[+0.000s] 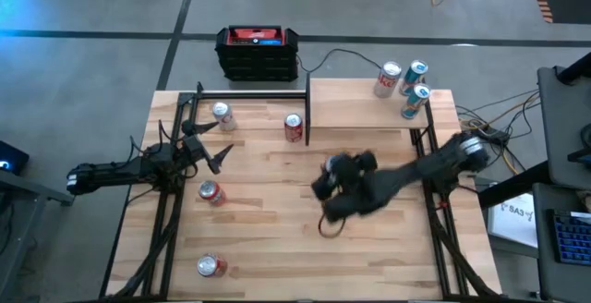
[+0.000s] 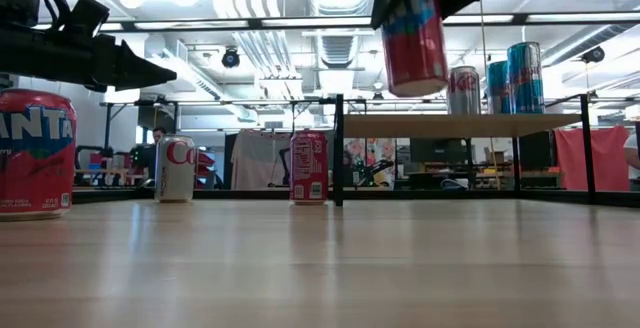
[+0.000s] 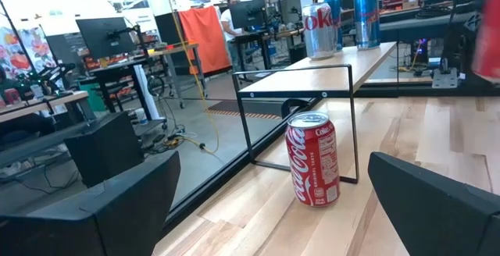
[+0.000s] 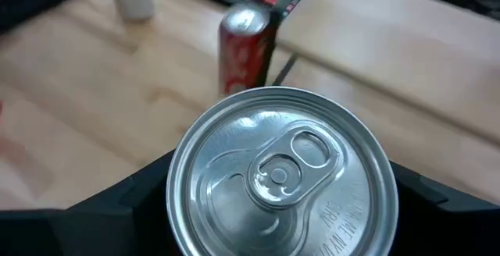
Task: Place canned beverage on shelf
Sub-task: Put the bottom red soda can on the shelf
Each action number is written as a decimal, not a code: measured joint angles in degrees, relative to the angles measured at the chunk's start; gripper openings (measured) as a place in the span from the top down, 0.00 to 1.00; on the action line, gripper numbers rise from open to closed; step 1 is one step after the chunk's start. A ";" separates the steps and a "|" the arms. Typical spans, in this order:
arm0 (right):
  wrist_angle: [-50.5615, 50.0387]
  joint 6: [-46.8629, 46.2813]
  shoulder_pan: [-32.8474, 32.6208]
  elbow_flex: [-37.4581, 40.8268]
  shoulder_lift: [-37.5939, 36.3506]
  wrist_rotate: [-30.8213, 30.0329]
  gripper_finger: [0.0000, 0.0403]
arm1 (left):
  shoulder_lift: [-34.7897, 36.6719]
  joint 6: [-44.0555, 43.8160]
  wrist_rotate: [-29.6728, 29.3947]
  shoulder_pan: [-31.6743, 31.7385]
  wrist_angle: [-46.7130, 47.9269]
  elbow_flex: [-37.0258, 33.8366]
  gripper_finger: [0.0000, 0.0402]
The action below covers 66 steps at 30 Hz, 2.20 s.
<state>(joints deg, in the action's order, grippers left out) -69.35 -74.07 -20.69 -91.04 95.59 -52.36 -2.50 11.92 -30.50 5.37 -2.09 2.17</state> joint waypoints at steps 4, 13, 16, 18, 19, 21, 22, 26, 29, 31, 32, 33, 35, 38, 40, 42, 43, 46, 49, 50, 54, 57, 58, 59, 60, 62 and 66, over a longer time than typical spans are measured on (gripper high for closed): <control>10.48 10.99 7.52 6.60 -9.11 3.13 0.29 | 0.00 0.00 0.02 -0.02 0.00 0.00 0.01; 29.03 31.07 21.85 19.25 -19.87 11.21 0.23 | 0.00 0.00 0.02 -0.02 0.02 0.02 0.01; 32.44 37.48 24.96 20.20 -21.21 13.70 0.23 | 0.00 0.00 0.00 0.00 0.02 0.00 0.01; 34.64 40.64 26.69 20.20 -21.81 15.20 0.24 | 0.00 0.00 0.02 0.00 0.02 0.00 0.01; 35.34 41.49 27.61 20.17 -21.92 15.84 0.25 | 0.00 0.00 0.02 -0.02 0.00 0.02 0.01; 35.81 43.16 29.51 20.07 -21.88 17.19 0.25 | 0.00 0.00 0.02 -0.01 0.01 0.01 0.01; 35.68 43.77 30.61 19.96 -21.76 17.67 0.25 | 0.00 0.00 0.02 0.00 0.01 0.01 0.01; 35.79 46.65 35.28 19.87 -21.71 19.85 0.24 | 0.00 0.00 0.02 0.00 0.00 0.00 0.01; 35.83 47.18 39.23 19.97 -21.41 24.25 0.24 | 0.00 0.00 0.02 0.00 0.00 0.02 0.01; 36.32 47.36 41.67 20.00 -20.83 27.36 0.24 | 0.00 0.00 0.02 0.00 0.02 0.00 0.01; 36.94 47.71 42.90 20.02 -20.60 28.39 0.24 | 0.00 0.00 0.02 -0.01 0.01 0.01 0.01; 37.42 48.05 44.03 20.02 -20.37 28.98 0.24 | 0.00 0.00 0.01 -0.01 0.00 0.01 0.01; 38.02 48.72 45.95 20.02 -19.86 29.72 0.24 | 0.00 0.00 0.02 0.00 0.01 0.00 0.01; 38.82 50.09 48.23 20.02 -19.27 30.20 0.24 | 0.00 0.00 0.02 0.00 0.00 0.00 0.01; 39.35 51.65 49.22 20.02 -18.99 30.24 0.24 | 0.00 0.00 0.02 0.00 0.00 0.00 0.01; 40.24 52.22 50.22 20.02 -18.88 30.49 0.24 | 0.00 0.00 0.02 -0.01 0.00 0.00 0.01; 40.27 52.22 50.53 20.02 -18.86 30.53 0.24 | 0.00 0.00 0.02 0.00 0.00 0.02 0.01; 40.23 52.21 51.19 20.02 -18.86 30.42 0.24 | 0.00 0.00 0.02 -0.02 0.00 0.00 0.01; 40.52 51.56 51.89 20.02 -18.86 30.34 0.24 | 0.00 0.00 0.02 0.00 0.00 0.02 0.01; 40.79 51.19 52.08 20.02 -18.86 30.35 0.24 | 0.00 0.00 0.01 0.00 0.00 0.00 0.01; 41.41 50.87 52.20 20.02 -18.86 30.31 0.24 | 0.00 0.00 0.02 0.00 0.02 0.02 0.01; 41.38 50.79 52.18 20.02 -18.86 30.26 0.24 | 0.00 0.00 0.02 0.00 0.01 0.00 0.01; 41.38 50.72 52.16 20.02 -18.86 30.21 0.24 | 0.00 0.00 0.02 0.00 0.01 0.02 0.01; 41.40 50.70 52.14 20.07 -18.86 30.14 0.24 | 0.00 0.00 0.02 0.00 0.01 0.00 0.01; 41.38 50.68 52.14 20.13 -18.86 30.10 0.24 | 0.00 0.00 0.02 -0.01 0.00 0.00 0.01; 41.38 50.45 52.14 20.38 -18.86 30.07 0.24 | 0.00 0.00 0.02 -0.02 0.00 0.00 0.01; 41.48 49.44 52.14 20.97 -18.86 29.82 0.24 | 0.00 0.00 0.02 0.00 0.00 0.00 0.01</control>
<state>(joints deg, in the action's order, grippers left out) -27.87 -24.63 31.44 -70.07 76.73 -22.54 -2.50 11.92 -30.48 5.37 -2.08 2.18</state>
